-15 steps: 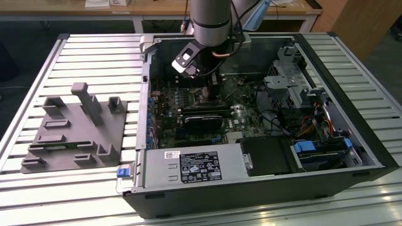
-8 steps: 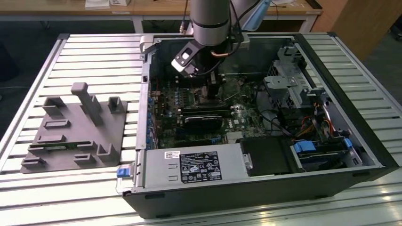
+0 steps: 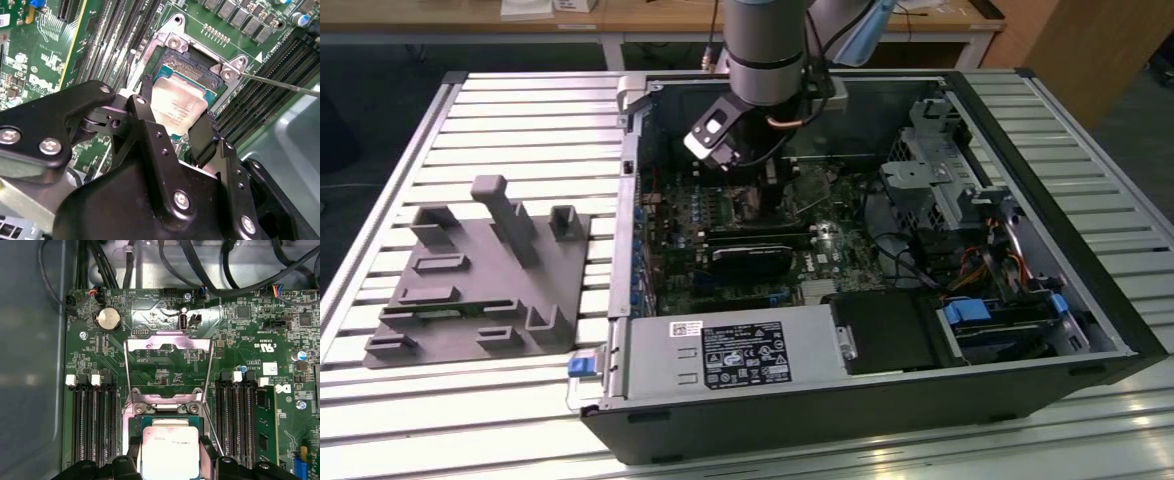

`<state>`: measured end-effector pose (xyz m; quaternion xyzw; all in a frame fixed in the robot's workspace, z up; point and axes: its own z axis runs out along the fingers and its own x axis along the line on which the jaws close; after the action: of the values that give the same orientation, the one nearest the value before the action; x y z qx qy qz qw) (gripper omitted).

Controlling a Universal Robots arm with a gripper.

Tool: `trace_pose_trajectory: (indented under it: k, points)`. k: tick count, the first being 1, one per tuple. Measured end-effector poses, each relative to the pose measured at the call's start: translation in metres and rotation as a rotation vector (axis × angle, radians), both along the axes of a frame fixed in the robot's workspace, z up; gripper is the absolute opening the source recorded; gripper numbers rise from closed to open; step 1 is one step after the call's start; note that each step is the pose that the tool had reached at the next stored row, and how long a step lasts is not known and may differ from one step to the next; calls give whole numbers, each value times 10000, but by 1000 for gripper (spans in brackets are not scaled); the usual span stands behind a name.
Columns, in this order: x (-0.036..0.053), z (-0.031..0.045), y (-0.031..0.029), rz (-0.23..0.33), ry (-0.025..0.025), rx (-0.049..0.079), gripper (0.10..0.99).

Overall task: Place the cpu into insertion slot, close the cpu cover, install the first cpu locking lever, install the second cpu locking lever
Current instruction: 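Place the cpu into insertion slot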

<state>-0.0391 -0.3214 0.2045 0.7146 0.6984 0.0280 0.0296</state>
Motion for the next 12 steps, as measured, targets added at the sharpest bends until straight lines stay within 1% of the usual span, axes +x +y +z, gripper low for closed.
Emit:
trace_pose_trajectory:
  k: [12]
  points:
    - [-35, -78, 0, 2, 0, 24, 541]
